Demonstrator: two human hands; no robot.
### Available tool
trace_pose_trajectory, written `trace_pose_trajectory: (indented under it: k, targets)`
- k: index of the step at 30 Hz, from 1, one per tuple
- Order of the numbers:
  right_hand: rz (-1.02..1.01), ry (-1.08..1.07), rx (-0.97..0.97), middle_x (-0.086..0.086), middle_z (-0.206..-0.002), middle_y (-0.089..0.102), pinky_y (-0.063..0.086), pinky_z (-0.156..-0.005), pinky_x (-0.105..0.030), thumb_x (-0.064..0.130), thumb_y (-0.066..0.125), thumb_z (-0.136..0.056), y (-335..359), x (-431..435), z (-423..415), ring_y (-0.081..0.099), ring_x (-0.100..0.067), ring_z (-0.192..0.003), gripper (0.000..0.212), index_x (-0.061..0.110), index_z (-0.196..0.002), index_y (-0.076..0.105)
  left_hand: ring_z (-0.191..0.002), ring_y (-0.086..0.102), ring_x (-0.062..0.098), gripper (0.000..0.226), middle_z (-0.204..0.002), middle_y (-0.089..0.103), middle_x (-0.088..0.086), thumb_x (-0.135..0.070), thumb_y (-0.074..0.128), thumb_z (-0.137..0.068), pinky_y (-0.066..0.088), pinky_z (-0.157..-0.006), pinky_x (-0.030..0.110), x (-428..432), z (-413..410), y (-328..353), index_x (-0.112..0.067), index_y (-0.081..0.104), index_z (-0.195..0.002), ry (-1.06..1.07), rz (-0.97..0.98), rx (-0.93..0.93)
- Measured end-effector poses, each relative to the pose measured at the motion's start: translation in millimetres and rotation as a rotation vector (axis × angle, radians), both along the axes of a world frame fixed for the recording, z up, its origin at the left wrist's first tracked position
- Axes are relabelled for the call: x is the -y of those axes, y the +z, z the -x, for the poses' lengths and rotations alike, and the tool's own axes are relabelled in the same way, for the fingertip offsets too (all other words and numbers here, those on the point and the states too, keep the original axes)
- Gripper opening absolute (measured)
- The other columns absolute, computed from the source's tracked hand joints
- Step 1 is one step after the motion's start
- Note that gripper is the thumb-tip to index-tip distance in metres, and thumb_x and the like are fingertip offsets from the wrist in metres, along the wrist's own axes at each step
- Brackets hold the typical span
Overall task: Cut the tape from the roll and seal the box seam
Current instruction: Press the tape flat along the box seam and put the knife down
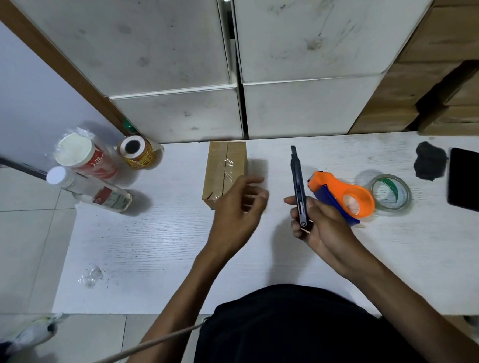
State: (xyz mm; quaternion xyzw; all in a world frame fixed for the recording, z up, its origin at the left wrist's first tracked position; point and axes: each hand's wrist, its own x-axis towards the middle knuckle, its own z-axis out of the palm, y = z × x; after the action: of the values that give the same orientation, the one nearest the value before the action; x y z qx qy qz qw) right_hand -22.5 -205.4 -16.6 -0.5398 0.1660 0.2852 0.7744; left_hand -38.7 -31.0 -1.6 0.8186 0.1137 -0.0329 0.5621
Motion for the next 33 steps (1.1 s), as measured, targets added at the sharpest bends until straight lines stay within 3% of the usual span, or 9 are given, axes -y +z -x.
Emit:
trace_pose_trajectory:
  k: [3,5,7,9,11,17,23,27,33]
  targets:
    - [-0.167,0.028,0.039,-0.002,-0.069,0.060,0.040,-0.050,-0.019,0.016,0.031,-0.105,26,-9,5,0.050,-0.011,-0.053,0.033,0.004,-0.102,0.061,-0.078,0.072,0.015,0.033,-0.086,0.075,-0.003,-0.036,0.050,-0.103,0.059,-0.087,0.035,18,-7,19,-0.013,0.068,-0.118,-0.074,0.349,-0.206]
    - [-0.171,0.039,0.091,-0.004,-0.070,0.060,0.040,-0.050,-0.019,0.018,0.031,-0.104,35,-14,6,0.050,-0.011,-0.054,0.033,0.005,-0.095,0.061,-0.063,0.061,0.019,0.041,-0.066,0.061,0.006,-0.039,0.046,-0.105,0.057,-0.077,0.034,25,-9,26,-0.009,0.073,-0.111,-0.093,0.464,-0.206]
    - [-0.085,0.067,0.159,-0.005,-0.073,0.060,0.039,-0.054,-0.021,0.018,0.031,-0.105,38,-16,6,0.050,-0.013,-0.058,0.035,0.006,-0.093,0.061,-0.063,0.054,0.022,0.041,-0.076,0.060,0.029,-0.040,0.046,-0.105,0.052,-0.068,0.031,29,-9,28,-0.012,0.076,-0.105,-0.081,0.443,-0.160]
    - [-0.016,0.085,0.206,-0.001,-0.074,0.064,0.039,-0.057,-0.023,0.018,0.030,-0.105,39,-16,7,0.050,-0.013,-0.061,0.037,0.007,-0.094,0.063,-0.066,0.054,0.020,0.039,-0.094,0.067,0.031,-0.039,0.047,-0.104,0.049,-0.065,0.031,31,-8,29,-0.013,0.076,-0.103,-0.061,0.430,-0.124]
    - [0.004,0.081,0.216,0.004,-0.072,0.066,0.040,-0.060,-0.026,0.017,0.031,-0.106,38,-16,7,0.051,-0.013,-0.061,0.037,0.008,-0.093,0.065,-0.070,0.059,0.019,0.037,-0.099,0.071,0.026,-0.035,0.048,-0.104,0.050,-0.066,0.029,32,-8,31,-0.011,0.076,-0.103,-0.052,0.434,-0.110]
    - [0.035,0.068,0.258,0.008,-0.066,0.065,0.040,-0.059,-0.027,0.014,0.030,-0.105,39,-20,7,0.053,-0.008,-0.057,0.035,0.010,-0.095,0.063,-0.050,0.054,0.015,0.034,-0.091,0.068,0.029,-0.026,0.046,-0.106,0.049,-0.055,0.027,34,-8,35,-0.006,0.073,-0.103,-0.073,0.401,-0.043]
    - [0.030,0.048,0.285,0.008,-0.064,0.064,0.040,-0.058,-0.026,0.012,0.030,-0.105,38,-19,4,0.053,-0.008,-0.056,0.036,0.010,-0.092,0.063,-0.046,0.053,0.018,0.032,-0.084,0.065,0.030,-0.022,0.046,-0.106,0.048,-0.052,0.027,36,-12,37,-0.003,0.071,-0.101,-0.085,0.414,-0.022]
    - [0.047,0.046,0.300,0.007,-0.064,0.063,0.039,-0.057,-0.028,0.012,0.030,-0.106,34,-18,4,0.052,-0.012,-0.057,0.038,0.013,-0.091,0.065,-0.045,0.054,0.023,0.031,-0.074,0.064,0.017,-0.018,0.045,-0.106,0.046,-0.050,0.024,36,-13,35,-0.001,0.070,-0.103,-0.099,0.436,-0.008]
    - [0.059,0.059,0.314,0.004,-0.059,0.057,0.036,-0.059,-0.031,0.015,0.029,-0.106,27,-17,3,0.046,-0.014,-0.057,0.037,0.010,-0.093,0.063,-0.049,0.054,0.019,0.023,-0.090,0.061,0.038,-0.007,0.045,-0.105,0.047,-0.053,0.023,35,-10,27,-0.002,0.067,-0.109,-0.145,0.452,0.017]
